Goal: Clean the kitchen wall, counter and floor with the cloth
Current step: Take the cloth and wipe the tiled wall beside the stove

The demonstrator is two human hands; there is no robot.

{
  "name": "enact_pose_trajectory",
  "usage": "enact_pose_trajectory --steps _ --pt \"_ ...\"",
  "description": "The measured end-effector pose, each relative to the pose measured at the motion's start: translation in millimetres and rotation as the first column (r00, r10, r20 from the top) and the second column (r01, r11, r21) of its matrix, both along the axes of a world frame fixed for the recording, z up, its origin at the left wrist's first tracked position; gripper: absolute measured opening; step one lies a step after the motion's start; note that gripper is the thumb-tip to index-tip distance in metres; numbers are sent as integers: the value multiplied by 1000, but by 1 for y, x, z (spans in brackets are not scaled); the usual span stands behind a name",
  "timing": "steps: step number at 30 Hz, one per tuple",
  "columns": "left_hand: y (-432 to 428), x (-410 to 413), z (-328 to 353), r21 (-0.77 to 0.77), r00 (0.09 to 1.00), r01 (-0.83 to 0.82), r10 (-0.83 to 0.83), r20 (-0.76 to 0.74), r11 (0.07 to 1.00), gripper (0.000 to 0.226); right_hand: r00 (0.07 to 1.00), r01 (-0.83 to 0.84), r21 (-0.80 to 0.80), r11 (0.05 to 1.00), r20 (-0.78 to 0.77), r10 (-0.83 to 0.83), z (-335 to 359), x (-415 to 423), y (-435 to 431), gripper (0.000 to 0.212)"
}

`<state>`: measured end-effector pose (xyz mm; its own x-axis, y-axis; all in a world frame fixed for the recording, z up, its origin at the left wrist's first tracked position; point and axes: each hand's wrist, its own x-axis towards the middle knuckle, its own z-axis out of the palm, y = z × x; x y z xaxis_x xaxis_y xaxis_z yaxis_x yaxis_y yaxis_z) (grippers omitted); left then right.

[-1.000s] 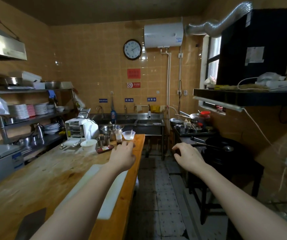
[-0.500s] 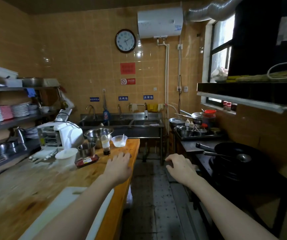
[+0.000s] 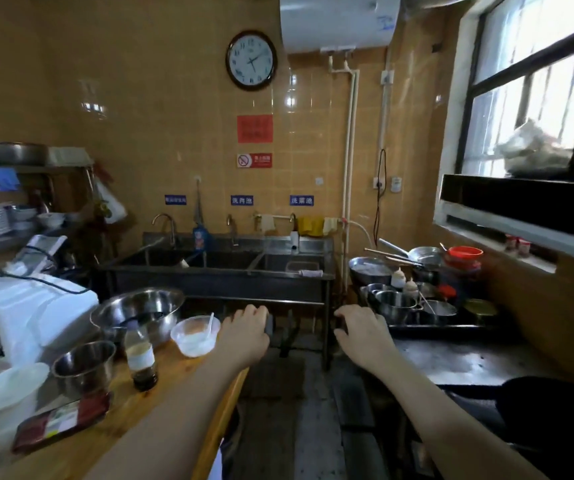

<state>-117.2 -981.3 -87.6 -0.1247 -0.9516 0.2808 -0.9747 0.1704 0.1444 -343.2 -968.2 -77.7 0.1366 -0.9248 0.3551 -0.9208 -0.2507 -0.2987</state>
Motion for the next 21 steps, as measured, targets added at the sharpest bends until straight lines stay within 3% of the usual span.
enact_pose_trajectory --steps 3,11,21 --pt "-63 -1 1 -6 1000 16 -16 -14 1000 39 999 -15 -45 999 42 17 0 0 -60 37" --pt "-248 26 34 -63 998 66 -64 20 996 42 998 29 -98 995 -61 -35 12 4 -231 39" --pt "-451 21 43 -87 998 47 -43 50 995 39 990 108 -139 984 -74 -119 15 -23 -427 42"
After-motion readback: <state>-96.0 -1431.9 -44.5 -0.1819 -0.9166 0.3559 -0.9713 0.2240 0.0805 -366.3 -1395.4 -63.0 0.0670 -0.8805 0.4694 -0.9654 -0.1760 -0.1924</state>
